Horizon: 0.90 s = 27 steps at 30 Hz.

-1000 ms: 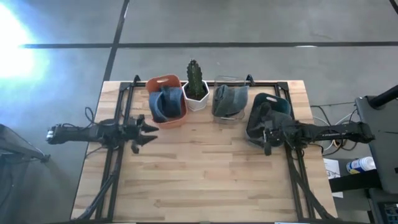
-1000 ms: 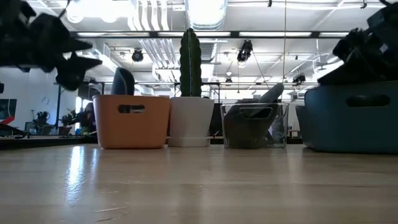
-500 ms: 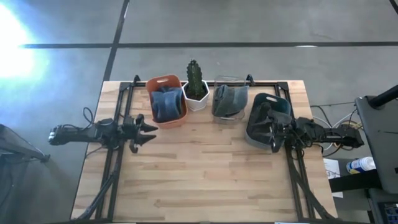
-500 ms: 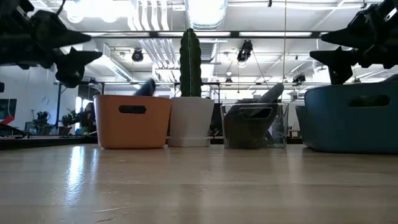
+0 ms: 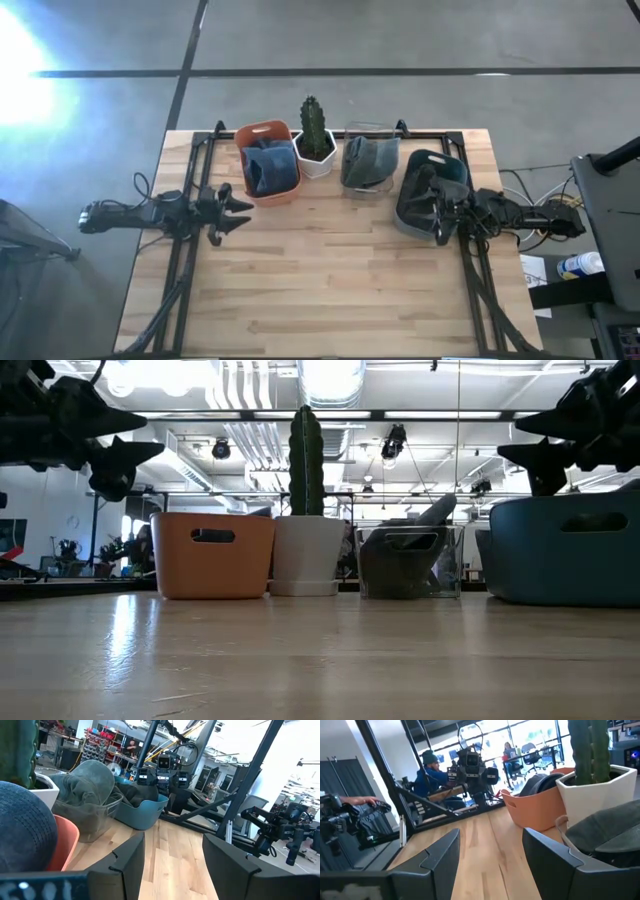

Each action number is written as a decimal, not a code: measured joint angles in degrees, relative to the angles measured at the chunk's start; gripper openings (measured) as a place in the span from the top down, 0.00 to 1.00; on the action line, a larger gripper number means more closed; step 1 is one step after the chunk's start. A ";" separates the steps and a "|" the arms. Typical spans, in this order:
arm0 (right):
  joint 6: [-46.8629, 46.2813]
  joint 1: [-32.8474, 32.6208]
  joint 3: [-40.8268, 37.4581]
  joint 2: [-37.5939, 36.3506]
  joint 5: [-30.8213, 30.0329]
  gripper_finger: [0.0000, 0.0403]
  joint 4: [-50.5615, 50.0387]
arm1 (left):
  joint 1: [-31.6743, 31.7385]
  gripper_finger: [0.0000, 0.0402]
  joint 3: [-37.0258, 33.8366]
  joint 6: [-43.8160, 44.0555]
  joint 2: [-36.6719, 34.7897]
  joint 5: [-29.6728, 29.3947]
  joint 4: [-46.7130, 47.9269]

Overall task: Pick & Place hat
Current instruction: Return to Home Position

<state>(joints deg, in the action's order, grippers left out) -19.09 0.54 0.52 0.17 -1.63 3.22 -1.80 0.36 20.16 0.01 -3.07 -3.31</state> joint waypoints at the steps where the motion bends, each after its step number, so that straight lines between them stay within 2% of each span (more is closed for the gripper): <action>1: 0.00 0.00 0.00 -0.02 0.00 0.48 0.02 | 0.00 0.52 0.00 0.00 0.00 -0.02 -0.02; 27: 0.02 0.00 0.01 -0.01 0.00 0.48 0.03 | -0.11 0.52 -0.02 -0.51 -0.02 0.02 1.01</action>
<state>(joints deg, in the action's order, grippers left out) -19.07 0.54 0.54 0.16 -1.63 3.25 -1.91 0.34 19.66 -0.01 -3.05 -2.30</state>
